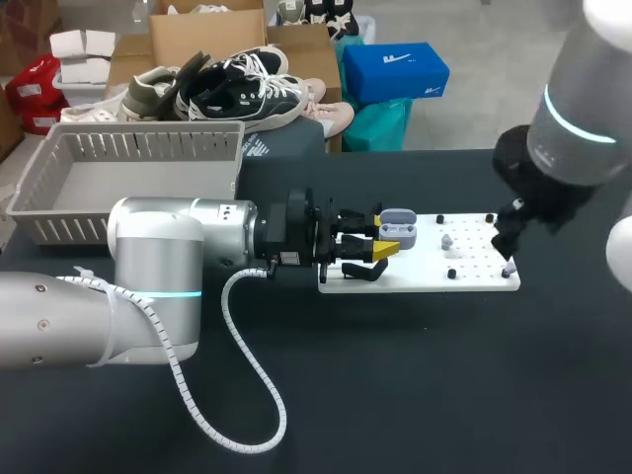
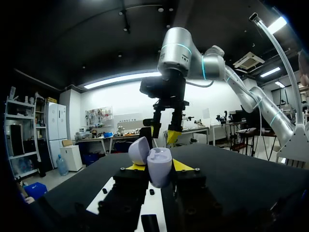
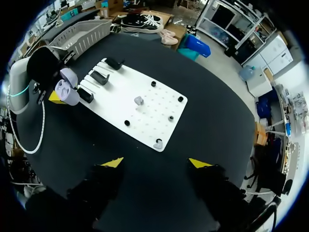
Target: Pick up each earbud case from the left stands, insert the matching earbuds, close the lid, and place the case in the box.
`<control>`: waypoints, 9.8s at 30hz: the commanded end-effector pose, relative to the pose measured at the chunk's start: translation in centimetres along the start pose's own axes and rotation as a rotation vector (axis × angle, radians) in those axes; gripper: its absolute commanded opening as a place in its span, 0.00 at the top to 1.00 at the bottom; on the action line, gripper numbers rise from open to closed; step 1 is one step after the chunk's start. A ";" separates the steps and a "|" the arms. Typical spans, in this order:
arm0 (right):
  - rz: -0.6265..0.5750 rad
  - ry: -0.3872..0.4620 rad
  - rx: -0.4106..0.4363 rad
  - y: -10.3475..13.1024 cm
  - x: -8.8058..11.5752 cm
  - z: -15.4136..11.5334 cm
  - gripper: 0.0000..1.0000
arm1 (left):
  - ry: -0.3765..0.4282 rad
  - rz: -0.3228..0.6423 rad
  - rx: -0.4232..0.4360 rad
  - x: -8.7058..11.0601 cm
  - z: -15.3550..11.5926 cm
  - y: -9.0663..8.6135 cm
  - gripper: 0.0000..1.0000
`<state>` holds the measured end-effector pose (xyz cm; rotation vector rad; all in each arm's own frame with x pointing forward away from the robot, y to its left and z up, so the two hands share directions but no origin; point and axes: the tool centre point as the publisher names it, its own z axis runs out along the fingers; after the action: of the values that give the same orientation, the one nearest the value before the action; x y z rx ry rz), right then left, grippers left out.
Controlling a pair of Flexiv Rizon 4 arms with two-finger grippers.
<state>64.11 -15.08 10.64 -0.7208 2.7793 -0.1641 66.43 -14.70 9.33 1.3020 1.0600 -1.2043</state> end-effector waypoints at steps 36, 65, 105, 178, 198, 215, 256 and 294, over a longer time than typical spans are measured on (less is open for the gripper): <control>0.053 0.142 0.196 -0.3 0.2 8.8 0.56 | -0.004 0.001 0.003 0.2 0.0 0.1 1.00; 0.058 0.146 0.185 -0.6 0.2 9.1 0.83 | -0.004 0.001 0.003 0.2 0.0 0.1 1.00; -0.036 0.028 0.165 1.8 -1.9 -3.1 1.00 | -0.004 0.001 0.003 0.2 0.0 0.1 1.00; 0.246 0.359 0.033 9.1 -5.8 -7.6 1.00 | 0.021 -0.051 -0.029 1.1 0.9 -0.1 1.00; 0.288 0.371 0.026 9.5 -6.0 -7.4 1.00 | 0.021 -0.051 -0.029 1.1 0.9 -0.1 1.00; 0.527 0.421 0.103 10.1 -7.1 -6.7 1.00 | 0.021 -0.051 -0.029 1.1 0.9 -0.1 1.00; 0.640 0.388 0.144 12.1 -7.9 -6.5 1.00 | 0.021 -0.051 -0.029 1.1 0.9 -0.1 1.00; 0.621 0.445 0.169 12.2 -9.0 -3.5 1.00 | 0.021 -0.051 -0.029 1.1 0.9 -0.1 1.00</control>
<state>64.74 -0.20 13.82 0.2661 3.1848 -0.4574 66.36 -15.58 8.32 1.2759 1.1284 -1.2127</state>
